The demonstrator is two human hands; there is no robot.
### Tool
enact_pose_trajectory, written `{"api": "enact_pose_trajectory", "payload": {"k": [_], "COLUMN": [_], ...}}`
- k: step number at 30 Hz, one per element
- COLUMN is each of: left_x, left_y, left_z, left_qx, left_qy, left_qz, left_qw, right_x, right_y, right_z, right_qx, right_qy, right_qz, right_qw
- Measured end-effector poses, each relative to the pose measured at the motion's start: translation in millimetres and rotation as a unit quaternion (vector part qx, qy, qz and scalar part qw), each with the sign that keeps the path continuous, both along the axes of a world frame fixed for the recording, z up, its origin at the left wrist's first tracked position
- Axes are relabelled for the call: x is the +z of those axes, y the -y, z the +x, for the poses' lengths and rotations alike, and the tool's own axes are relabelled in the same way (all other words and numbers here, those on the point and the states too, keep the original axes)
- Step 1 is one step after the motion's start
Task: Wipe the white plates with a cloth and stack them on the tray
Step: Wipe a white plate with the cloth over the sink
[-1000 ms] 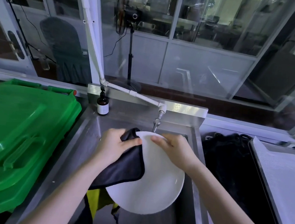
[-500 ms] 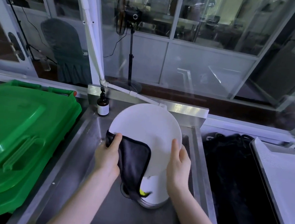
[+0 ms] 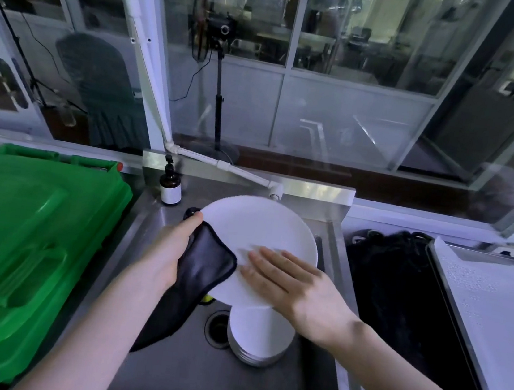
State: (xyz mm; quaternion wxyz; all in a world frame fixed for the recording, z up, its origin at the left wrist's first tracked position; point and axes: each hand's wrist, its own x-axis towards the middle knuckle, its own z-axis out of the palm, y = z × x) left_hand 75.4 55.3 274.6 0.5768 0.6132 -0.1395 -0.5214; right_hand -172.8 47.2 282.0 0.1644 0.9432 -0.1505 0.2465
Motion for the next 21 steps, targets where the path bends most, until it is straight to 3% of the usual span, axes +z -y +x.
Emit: {"api": "enact_pose_trajectory", "payload": {"k": [2, 4, 6, 8, 10, 12, 15, 17, 19, 21], "left_x": [2.9, 7.2, 10.1, 11.1, 9.3, 5.1, 3.6, -1.2, -4.0, 0.5], "left_y": [-0.1, -1.0, -4.5, -11.7, -20.8, -26.8, -33.3, -33.1, -29.0, -16.4], "left_z": [5.6, 5.0, -4.4, -23.6, -47.5, -64.9, -81.6, -87.2, -85.6, -76.3], "left_qx": [-0.002, 0.006, 0.053, 0.086, 0.048, -0.038, -0.131, -0.153, -0.148, -0.133], "left_qy": [-0.076, -0.12, -0.102, -0.068, 0.018, 0.19, 0.387, 0.5, 0.548, 0.542], "left_qz": [-0.002, -0.031, -0.048, -0.068, -0.087, -0.128, -0.261, -0.304, -0.34, -0.356], "left_qw": [0.997, 0.992, 0.992, 0.992, 0.995, 0.973, 0.875, 0.797, 0.749, 0.749], "right_x": [1.6, 7.5, 10.8, 8.7, 8.2, 8.4, 10.0, 15.7, 19.9, 22.2], "right_y": [-5.4, -12.4, -13.9, -13.7, -18.1, -21.9, -18.7, -14.5, -13.0, -17.6], "right_z": [4.9, 11.7, 18.4, 24.4, 32.6, 40.7, 48.7, 52.5, 54.9, 56.3], "right_qx": [-0.029, -0.076, -0.122, -0.161, -0.152, -0.125, -0.116, -0.128, -0.133, -0.137], "right_qy": [0.021, 0.069, 0.181, 0.276, 0.333, 0.381, 0.446, 0.476, 0.498, 0.498], "right_qz": [0.1, 0.283, 0.478, 0.578, 0.599, 0.603, 0.615, 0.621, 0.618, 0.611], "right_qw": [0.994, 0.954, 0.851, 0.751, 0.712, 0.69, 0.64, 0.609, 0.594, 0.6]}}
